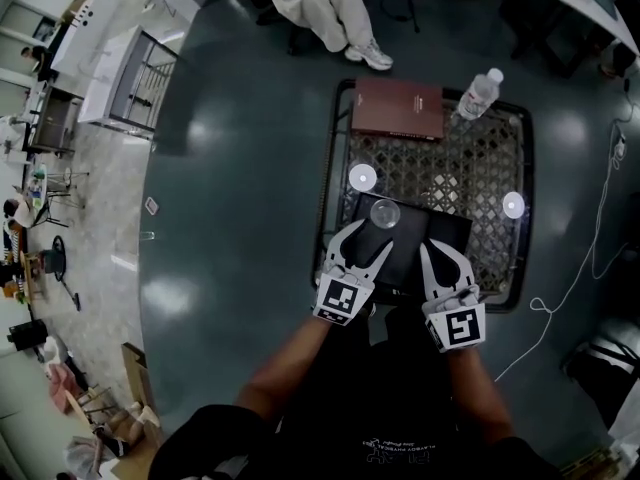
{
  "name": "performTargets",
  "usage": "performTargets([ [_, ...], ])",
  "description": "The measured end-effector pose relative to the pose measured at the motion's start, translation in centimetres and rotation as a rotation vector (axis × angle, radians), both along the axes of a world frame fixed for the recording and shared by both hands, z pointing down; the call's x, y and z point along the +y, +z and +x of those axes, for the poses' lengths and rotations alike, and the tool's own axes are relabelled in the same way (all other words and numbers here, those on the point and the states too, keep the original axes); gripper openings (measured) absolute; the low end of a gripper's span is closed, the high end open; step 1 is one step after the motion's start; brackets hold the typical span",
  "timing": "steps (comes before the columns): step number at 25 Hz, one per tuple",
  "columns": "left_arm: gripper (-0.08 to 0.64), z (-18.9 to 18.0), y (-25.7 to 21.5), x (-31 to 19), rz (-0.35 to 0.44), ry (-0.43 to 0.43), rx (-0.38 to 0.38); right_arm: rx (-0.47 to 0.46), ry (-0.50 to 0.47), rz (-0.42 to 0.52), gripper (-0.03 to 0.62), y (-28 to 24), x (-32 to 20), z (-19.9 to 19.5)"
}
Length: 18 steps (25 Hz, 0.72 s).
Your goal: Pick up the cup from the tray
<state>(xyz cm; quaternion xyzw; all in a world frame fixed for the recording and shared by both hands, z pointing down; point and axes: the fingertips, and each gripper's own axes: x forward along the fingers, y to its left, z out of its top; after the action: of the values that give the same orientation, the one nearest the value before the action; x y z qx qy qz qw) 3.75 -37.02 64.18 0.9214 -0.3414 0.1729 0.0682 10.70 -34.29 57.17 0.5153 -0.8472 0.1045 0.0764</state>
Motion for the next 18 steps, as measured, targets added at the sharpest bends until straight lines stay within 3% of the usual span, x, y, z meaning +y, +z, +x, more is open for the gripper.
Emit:
performTargets([
  [3, 0.299, 0.4, 1.8, -0.8, -0.008, -0.012, -0.023, -0.008, 0.001, -0.006, 0.008, 0.9, -0.4, 0.4],
  [7, 0.336, 0.9, 4.2, -1.4, -0.032, -0.02, -0.059, -0.025, 0.003, -0.008, 0.008, 1.7, -0.7, 0.7],
  [18, 0.347, 2.2, 9.7, -3.2, -0.098, -0.031, -0.154, -0.068, 0.022, -0.03, 0.008, 2.5, -1.5, 1.5],
])
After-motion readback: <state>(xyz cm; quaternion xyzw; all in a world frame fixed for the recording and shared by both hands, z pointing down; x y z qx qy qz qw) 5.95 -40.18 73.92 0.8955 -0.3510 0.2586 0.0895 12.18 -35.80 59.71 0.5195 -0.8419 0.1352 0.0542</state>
